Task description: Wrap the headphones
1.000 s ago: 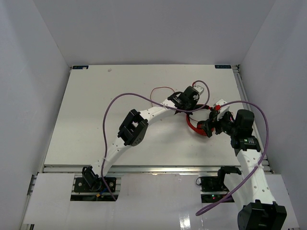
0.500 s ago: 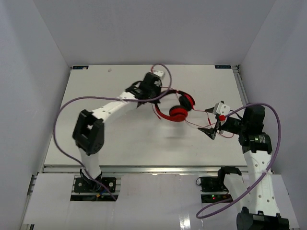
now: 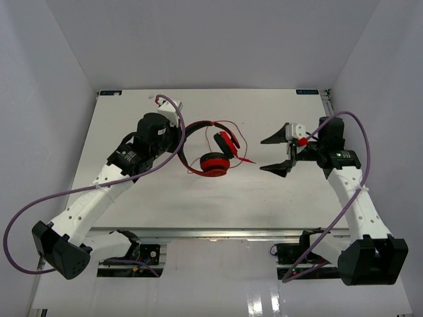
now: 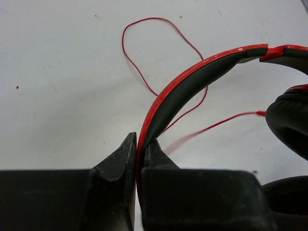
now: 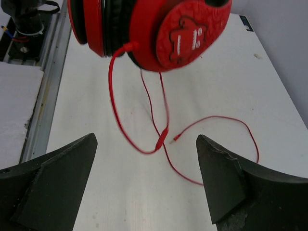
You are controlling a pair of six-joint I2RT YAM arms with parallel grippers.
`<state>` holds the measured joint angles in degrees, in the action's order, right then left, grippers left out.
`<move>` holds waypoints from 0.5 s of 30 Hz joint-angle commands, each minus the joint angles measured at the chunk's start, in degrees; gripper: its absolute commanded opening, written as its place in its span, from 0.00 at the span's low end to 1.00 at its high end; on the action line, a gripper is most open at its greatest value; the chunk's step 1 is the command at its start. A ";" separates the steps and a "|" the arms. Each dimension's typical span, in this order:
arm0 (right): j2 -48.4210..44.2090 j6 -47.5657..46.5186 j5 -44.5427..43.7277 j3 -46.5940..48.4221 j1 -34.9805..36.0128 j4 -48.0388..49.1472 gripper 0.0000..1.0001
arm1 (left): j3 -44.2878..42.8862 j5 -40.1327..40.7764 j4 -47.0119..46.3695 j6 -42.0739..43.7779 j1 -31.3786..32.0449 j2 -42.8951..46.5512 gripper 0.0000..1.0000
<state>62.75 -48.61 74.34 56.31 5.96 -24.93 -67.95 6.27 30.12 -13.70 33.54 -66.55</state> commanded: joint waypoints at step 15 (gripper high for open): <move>1.03 28.50 2.17 -6.09 11.57 28.50 0.90 | -13.41 -6.93 -0.20 -10.80 -0.23 0.66 0.00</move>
<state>63.01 -23.36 73.43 48.53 17.39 -1.22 -75.73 3.29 34.39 -18.79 33.39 -65.54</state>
